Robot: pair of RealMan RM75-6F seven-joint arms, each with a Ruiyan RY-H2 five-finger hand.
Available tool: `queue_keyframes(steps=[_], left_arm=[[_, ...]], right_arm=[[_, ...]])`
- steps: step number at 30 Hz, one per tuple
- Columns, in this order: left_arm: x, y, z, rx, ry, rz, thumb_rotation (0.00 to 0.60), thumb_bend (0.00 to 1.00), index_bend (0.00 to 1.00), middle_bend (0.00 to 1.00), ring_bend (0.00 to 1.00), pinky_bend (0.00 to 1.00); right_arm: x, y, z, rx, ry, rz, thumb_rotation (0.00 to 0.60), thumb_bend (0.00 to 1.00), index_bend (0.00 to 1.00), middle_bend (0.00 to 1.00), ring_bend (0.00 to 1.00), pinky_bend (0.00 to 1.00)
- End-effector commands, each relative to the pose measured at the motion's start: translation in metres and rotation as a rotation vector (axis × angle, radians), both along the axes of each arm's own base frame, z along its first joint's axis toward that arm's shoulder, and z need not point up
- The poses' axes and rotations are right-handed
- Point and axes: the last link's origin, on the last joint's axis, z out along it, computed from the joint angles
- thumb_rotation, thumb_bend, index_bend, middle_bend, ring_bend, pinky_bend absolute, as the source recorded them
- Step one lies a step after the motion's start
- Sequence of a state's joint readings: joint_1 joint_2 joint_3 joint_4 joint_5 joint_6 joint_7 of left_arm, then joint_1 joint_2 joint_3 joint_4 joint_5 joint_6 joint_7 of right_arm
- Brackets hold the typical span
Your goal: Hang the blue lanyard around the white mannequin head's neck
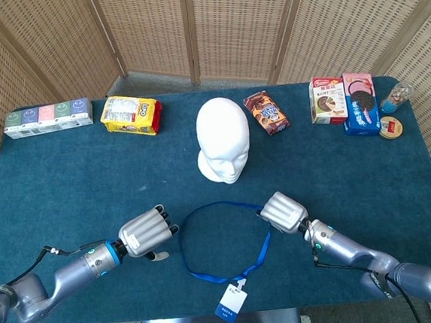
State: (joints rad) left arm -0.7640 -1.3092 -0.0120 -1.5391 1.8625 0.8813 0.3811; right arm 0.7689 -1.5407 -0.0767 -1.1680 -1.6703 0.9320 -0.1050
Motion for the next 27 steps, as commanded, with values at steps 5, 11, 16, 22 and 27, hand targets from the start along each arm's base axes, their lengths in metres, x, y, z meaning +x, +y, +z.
queue_keyframes(steps=[5,11,16,22,27], left_arm=[[0.002,0.003,-0.005,0.003,-0.004,-0.024,0.359,0.23,0.47,0.98,0.98,0.85],[0.001,0.004,-0.009,-0.020,0.022,-0.043,0.372,0.23,0.47,1.00,1.00,1.00],[-0.002,0.004,-0.012,-0.046,0.033,-0.021,0.377,0.23,0.47,1.00,1.00,1.00],[-0.005,0.004,-0.020,-0.080,0.007,0.021,0.518,0.28,0.47,1.00,1.00,1.00],[-0.006,0.003,-0.024,-0.081,-0.010,0.018,0.600,0.31,0.47,1.00,1.00,1.00]], right_arm=[[-0.001,-0.001,-0.001,0.000,-0.006,-0.004,0.600,0.53,0.59,0.99,1.00,1.00],[-0.002,-0.003,-0.003,0.002,-0.007,-0.009,0.600,0.53,0.59,0.99,1.00,1.00],[-0.002,-0.004,-0.004,0.001,-0.007,-0.011,0.600,0.53,0.59,0.99,1.00,1.00],[-0.002,-0.004,-0.005,0.002,-0.009,-0.015,0.600,0.53,0.59,0.99,1.00,1.00],[-0.002,-0.005,-0.005,0.000,-0.008,-0.017,0.600,0.53,0.59,0.99,1.00,1.00]])
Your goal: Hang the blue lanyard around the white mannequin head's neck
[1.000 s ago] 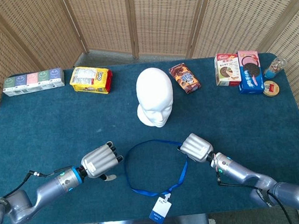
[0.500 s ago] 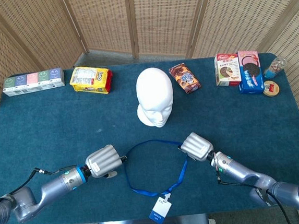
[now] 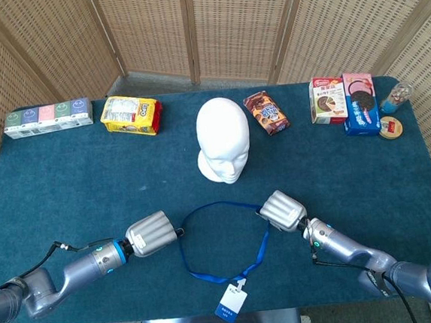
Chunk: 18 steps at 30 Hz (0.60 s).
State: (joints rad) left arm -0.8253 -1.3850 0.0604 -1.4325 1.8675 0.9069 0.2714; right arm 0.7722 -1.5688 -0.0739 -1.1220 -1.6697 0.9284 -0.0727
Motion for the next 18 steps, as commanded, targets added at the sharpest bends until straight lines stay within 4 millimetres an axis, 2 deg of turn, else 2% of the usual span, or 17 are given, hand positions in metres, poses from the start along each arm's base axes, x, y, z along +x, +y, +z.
queue_keyframes(steps=[1,18], left_arm=[[-0.001,-0.001,-0.003,-0.009,-0.012,0.011,0.600,0.31,0.47,1.00,1.00,1.00],[-0.001,0.001,-0.022,-0.036,-0.014,0.029,0.600,0.31,0.47,1.00,1.00,1.00]], right_arm=[[0.000,0.000,0.000,0.000,-0.002,-0.003,0.600,0.53,0.59,0.99,1.00,1.00],[-0.004,-0.004,-0.001,-0.005,-0.001,-0.021,0.600,0.53,0.60,0.99,1.00,1.00]])
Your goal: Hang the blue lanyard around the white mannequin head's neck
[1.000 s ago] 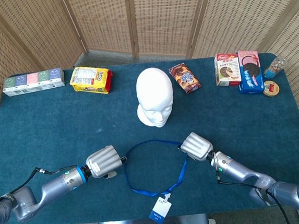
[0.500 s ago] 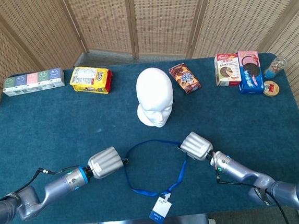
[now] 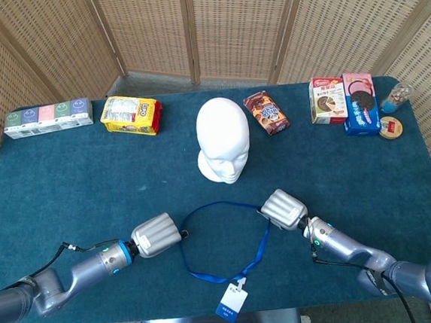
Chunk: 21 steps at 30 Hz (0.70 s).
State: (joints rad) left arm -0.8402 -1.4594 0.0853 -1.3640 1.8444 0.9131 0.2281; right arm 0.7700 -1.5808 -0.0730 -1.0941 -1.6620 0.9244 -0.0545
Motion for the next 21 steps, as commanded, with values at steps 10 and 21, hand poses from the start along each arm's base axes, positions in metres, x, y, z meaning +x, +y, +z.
queue_keyframes(steps=[10,21], left_arm=[[0.007,0.004,-0.018,-0.006,0.018,-0.024,0.600,0.30,0.47,1.00,1.00,1.00],[0.010,0.008,-0.026,-0.006,0.033,-0.026,0.600,0.30,0.47,1.00,1.00,1.00]], right_arm=[[-0.004,-0.002,0.000,-0.004,0.002,-0.013,0.600,0.53,0.60,0.99,1.00,1.00],[-0.008,-0.004,0.000,-0.006,0.000,-0.027,0.600,0.53,0.60,0.99,1.00,1.00]])
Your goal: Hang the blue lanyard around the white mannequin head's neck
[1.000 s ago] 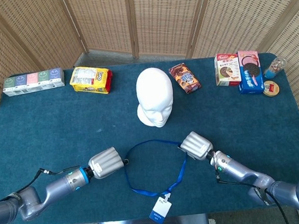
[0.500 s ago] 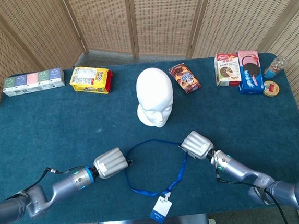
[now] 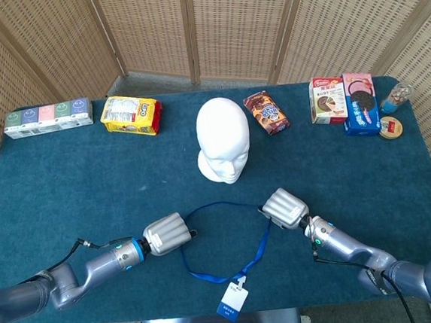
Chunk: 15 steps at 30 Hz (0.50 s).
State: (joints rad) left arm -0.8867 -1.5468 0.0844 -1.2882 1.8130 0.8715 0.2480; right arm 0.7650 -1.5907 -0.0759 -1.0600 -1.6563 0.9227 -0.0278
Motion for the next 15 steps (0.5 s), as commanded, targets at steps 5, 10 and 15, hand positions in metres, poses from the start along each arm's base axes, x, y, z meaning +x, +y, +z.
queue_keyframes(steps=[5,10,15], left_arm=[[0.0007,0.0012,-0.0014,0.001,0.006,-0.001,0.600,0.30,0.47,1.00,1.00,1.00],[0.0004,0.0012,-0.0047,-0.001,0.015,0.001,0.600,0.30,0.47,1.00,1.00,1.00],[0.0010,0.0015,-0.0069,-0.001,0.026,-0.003,0.600,0.30,0.47,1.00,1.00,1.00]], right_arm=[[-0.0016,-0.0005,0.0003,0.000,-0.004,-0.006,0.600,0.53,0.60,0.99,1.00,1.00],[-0.0022,-0.0010,-0.0005,0.001,-0.008,-0.012,0.600,0.53,0.60,0.99,1.00,1.00],[-0.0027,-0.0014,-0.0013,0.004,-0.007,-0.014,0.600,0.53,0.60,0.99,1.00,1.00]])
